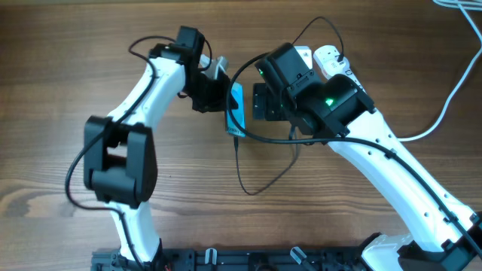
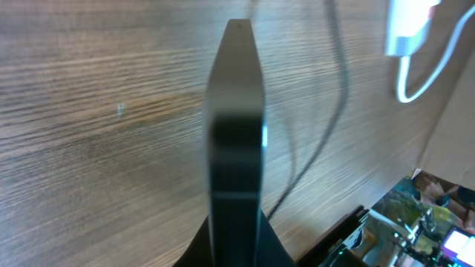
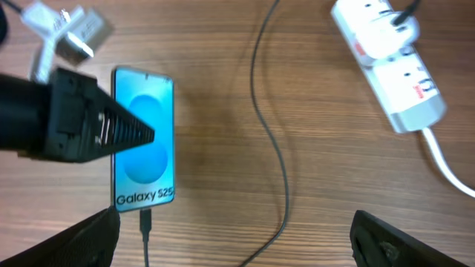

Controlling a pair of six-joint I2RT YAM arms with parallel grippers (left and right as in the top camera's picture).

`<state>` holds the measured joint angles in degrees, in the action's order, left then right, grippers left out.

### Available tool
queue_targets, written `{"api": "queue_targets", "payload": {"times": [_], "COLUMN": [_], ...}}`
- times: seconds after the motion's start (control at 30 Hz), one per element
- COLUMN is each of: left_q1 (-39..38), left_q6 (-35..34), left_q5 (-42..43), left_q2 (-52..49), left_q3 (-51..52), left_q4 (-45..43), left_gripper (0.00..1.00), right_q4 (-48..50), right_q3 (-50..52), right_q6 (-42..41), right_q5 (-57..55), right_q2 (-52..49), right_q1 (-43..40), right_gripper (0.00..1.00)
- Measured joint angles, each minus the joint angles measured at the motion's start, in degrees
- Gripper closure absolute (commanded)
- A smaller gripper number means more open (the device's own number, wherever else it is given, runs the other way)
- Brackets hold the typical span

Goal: Plug charger to phone and switch on socket
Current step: 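Lower the phone onto the table and open both grippers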

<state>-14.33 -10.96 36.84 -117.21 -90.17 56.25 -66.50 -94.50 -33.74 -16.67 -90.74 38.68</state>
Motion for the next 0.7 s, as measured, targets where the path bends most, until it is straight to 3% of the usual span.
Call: {"api": "queue_targets", "payload": {"times": [0.17, 0.5, 0.57, 0.6, 0.7], "left_q1": [-1.81, -5.49, -5.49, -5.49, -5.49], "left_q6": [0.02, -0.31, -0.52, -0.68, -0.70], "left_q5": [0.11, 0.44, -0.11, -0.44, -4.11], "left_q2": [-6.23, -8.74, -8.74, -8.74, -8.81], "left_q3": [0.04, 0.11, 0.11, 0.11, 0.11], "left_q4": [-4.44, -10.91, -10.88, -10.86, -10.62], "left_gripper": [0.96, 0.95, 0.89, 0.80, 0.75], "right_q4": [-0.37, -0.39, -0.39, -0.39, -0.24], "right_q3": [0.00, 0.00, 0.09, 0.35, 1.07], "right_q6": [-1.20, -1.62, -1.99, -2.47, -3.19], "right_q5": [-1.90, -1.40, -1.38, -1.36, -1.16], "right_q2": [0.00, 0.00, 0.00, 0.00, 0.00], "right_q1": [-0.83, -2.21, -2.21, -2.21, -2.21], "right_gripper": [0.00, 0.00, 0.01, 0.00, 0.00]}}
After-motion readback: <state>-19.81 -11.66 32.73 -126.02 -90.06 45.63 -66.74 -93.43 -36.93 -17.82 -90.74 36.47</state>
